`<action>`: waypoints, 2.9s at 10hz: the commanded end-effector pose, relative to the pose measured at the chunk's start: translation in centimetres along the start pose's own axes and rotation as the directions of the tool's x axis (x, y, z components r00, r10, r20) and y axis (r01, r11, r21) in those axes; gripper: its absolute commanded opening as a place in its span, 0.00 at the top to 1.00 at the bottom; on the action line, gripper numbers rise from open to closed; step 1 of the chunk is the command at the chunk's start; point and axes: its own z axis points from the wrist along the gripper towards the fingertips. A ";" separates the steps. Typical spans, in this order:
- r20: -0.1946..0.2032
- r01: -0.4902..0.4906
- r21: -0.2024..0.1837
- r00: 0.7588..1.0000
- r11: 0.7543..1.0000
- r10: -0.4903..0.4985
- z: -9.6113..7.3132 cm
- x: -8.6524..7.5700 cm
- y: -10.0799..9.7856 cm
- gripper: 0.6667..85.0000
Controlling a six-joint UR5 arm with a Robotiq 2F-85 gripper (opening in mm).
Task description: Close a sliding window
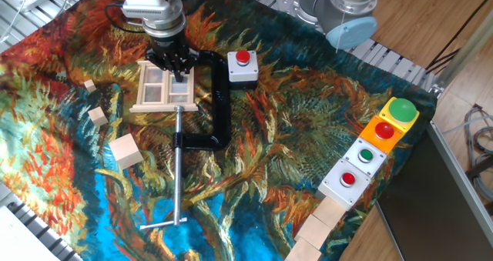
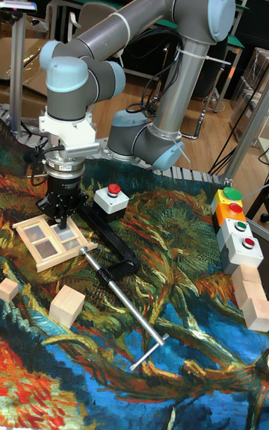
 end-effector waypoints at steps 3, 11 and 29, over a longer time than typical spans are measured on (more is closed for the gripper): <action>-0.019 -0.007 -0.010 1.000 1.000 0.007 -0.9 2.0 0.2 0.88; 0.034 0.000 0.008 0.999 1.000 -0.001 -0.5 -1.9 0.1 0.88; -0.007 0.002 0.002 1.000 1.000 -0.002 -0.5 2.0 -0.1 0.88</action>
